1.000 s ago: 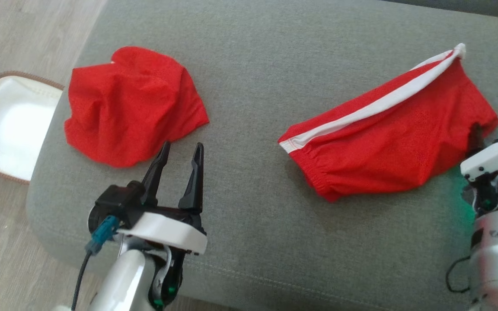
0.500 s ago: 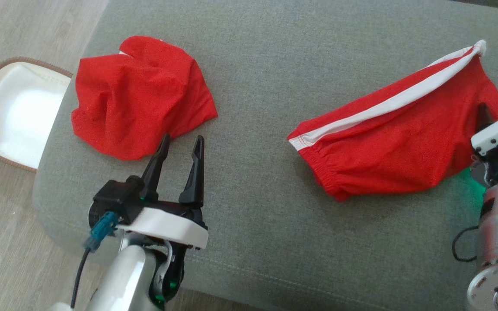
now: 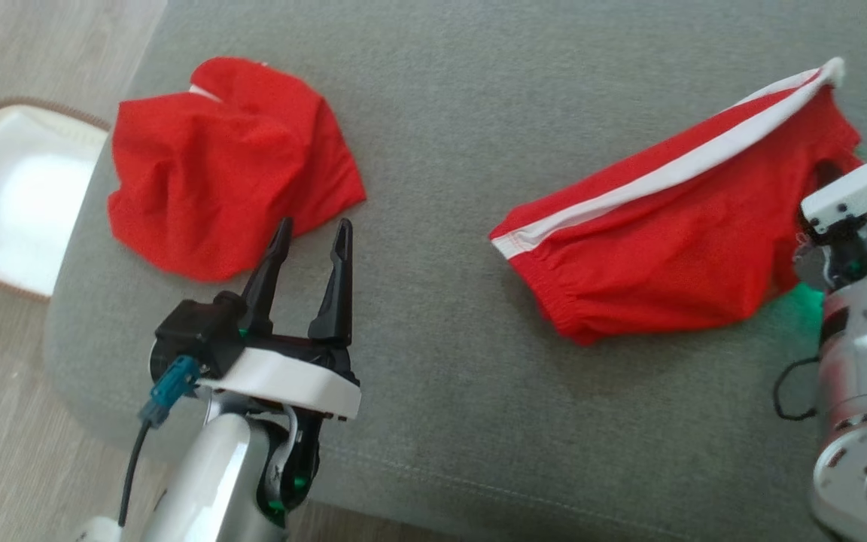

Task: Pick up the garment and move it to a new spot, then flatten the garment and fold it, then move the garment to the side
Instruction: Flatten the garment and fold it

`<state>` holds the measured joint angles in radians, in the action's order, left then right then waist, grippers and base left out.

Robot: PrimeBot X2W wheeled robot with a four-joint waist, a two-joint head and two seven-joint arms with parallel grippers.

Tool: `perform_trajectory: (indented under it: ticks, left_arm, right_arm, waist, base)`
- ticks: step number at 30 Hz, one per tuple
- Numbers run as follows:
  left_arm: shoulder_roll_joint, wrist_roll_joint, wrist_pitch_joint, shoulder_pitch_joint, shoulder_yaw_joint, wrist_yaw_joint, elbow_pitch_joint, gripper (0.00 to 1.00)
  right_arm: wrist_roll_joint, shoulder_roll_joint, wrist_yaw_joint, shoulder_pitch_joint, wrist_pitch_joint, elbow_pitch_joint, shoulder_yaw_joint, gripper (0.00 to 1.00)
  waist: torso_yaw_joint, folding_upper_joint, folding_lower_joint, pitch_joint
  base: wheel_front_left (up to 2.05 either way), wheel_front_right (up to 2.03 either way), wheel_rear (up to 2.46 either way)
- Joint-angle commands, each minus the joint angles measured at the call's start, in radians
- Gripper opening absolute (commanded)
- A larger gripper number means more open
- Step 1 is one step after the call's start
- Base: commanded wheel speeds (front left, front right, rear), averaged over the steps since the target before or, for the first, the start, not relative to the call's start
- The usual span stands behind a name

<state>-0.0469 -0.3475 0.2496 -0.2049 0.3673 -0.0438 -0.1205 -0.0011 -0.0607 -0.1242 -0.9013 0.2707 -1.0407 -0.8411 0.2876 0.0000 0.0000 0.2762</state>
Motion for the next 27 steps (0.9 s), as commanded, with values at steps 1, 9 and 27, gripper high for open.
perform_trajectory:
  ticks: [1, 9, 27]
  left_arm:
    - [-0.003, 0.003, 0.012, -0.024, -0.04, -0.001, 0.03, 1.0]
    - [-0.003, 0.01, 0.012, -0.001, -0.042, 0.002, 0.027, 1.0]
    - [-0.003, 0.027, 0.012, 0.069, -0.053, 0.001, 0.02, 1.0]
  right_arm:
    - [0.032, 0.01, -0.007, -0.025, -0.036, 0.019, 0.023, 0.0]
    - [0.179, 0.01, -0.007, 0.036, -0.155, 0.022, 0.053, 0.0]
    - [0.568, 0.01, -0.007, 0.322, -0.43, 0.008, 0.259, 0.0]
  waist:
    - [-0.022, 0.0, 0.0, -0.017]
    - [-0.095, 0.0, 0.0, -0.076]
    - [-0.203, 0.0, 0.0, -0.18]
  base:
    - [0.0, 0.0, 0.0]
    - [0.0, 0.0, 0.0]
    - [0.0, 0.0, 0.0]
